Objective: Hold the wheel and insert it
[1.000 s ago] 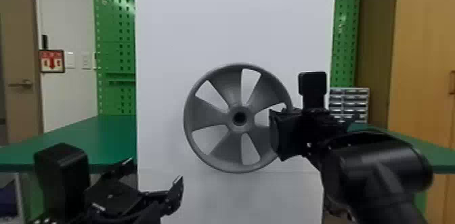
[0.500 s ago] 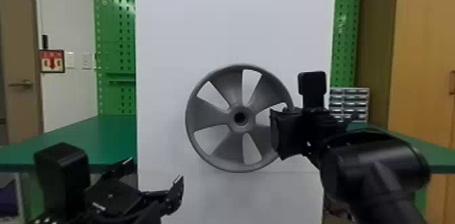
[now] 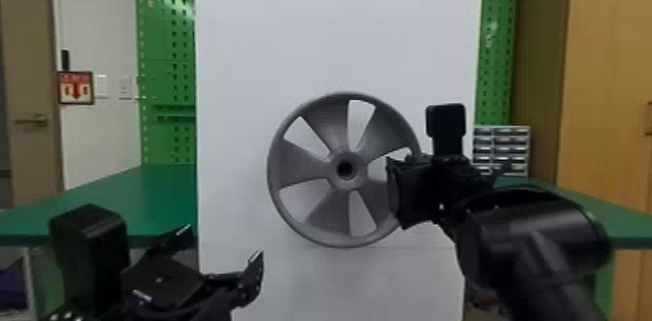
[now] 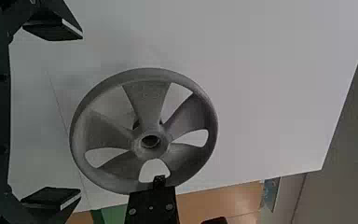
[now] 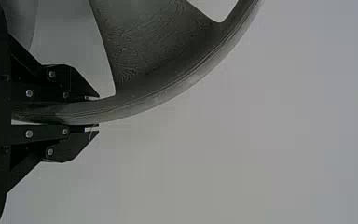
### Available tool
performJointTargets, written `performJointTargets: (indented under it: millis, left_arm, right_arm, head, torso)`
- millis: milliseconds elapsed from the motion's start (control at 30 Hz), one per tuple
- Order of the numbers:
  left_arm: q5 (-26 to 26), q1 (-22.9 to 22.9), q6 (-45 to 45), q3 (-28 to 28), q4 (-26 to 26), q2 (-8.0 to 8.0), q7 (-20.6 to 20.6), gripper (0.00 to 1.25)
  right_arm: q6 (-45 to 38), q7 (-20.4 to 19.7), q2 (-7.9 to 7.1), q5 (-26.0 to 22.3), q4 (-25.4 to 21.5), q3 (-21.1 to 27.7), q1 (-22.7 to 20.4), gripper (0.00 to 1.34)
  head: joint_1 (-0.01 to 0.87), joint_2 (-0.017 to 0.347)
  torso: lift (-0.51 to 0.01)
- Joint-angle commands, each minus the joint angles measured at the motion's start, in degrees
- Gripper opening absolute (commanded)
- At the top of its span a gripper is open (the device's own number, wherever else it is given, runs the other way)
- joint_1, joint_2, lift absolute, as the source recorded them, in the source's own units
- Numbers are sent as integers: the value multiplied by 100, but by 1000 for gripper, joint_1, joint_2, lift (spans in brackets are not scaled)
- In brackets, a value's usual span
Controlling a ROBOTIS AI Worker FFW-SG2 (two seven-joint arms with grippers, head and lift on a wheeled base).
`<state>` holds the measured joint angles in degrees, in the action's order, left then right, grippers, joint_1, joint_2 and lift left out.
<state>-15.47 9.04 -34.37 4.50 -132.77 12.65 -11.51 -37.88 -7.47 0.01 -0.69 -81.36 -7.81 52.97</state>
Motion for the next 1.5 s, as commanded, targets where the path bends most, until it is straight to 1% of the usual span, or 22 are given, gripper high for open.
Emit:
performJointTargets:
  millis: [0, 367, 667, 1233, 1467]
  left_arm:
    - [-8, 2, 36, 15, 23, 0, 0, 1147]
    - [-26, 10, 54, 24, 41, 0, 0, 1147]
    - [-43, -7, 54, 7, 41, 9, 0, 1147]
    - [-70, 28, 54, 42, 41, 53, 0, 1147]
    - [-79, 54, 54, 59, 49, 62, 0, 1147]
  right_arm:
    - [27, -18, 5, 16, 85, 25, 21, 123]
    - [88, -35, 5, -10, 164, -62, 38, 123]
    - [132, -70, 5, 166, 129, -133, 21, 123]
    - [194, -202, 5, 412, 111, -36, -6, 123]
    - [264, -264, 5, 491, 173, 96, 3, 123]
  head:
    - [97, 15]
    - [97, 15]
    - [97, 15]
    - [97, 15]
    - [97, 15]
  torso:
    - [-442]
    - [-442]
    - [-442]
    - [-442]
    - [-442]
